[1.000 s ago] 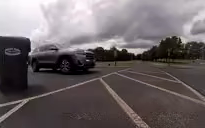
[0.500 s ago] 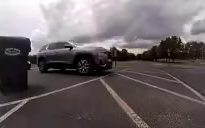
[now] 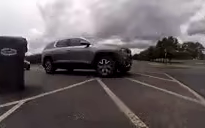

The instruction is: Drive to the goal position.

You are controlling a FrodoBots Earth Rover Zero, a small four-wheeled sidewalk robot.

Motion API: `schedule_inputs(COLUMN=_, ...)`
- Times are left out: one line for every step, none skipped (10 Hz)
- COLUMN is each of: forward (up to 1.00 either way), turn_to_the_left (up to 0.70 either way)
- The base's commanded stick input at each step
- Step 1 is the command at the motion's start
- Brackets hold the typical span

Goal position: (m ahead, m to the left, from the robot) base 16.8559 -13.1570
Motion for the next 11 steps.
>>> schedule_inputs(forward=0.0, turn_to_the_left=0.0)
schedule_inputs(forward=0.0, turn_to_the_left=0.0)
schedule_inputs(forward=0.0, turn_to_the_left=0.0)
schedule_inputs(forward=0.0, turn_to_the_left=0.0)
schedule_inputs(forward=0.0, turn_to_the_left=0.0)
schedule_inputs(forward=0.0, turn_to_the_left=0.0)
schedule_inputs(forward=0.0, turn_to_the_left=0.0)
schedule_inputs(forward=0.0, turn_to_the_left=0.0)
schedule_inputs(forward=0.29, turn_to_the_left=0.0)
schedule_inputs(forward=0.45, turn_to_the_left=0.0)
schedule_inputs(forward=0.19, turn_to_the_left=0.0)
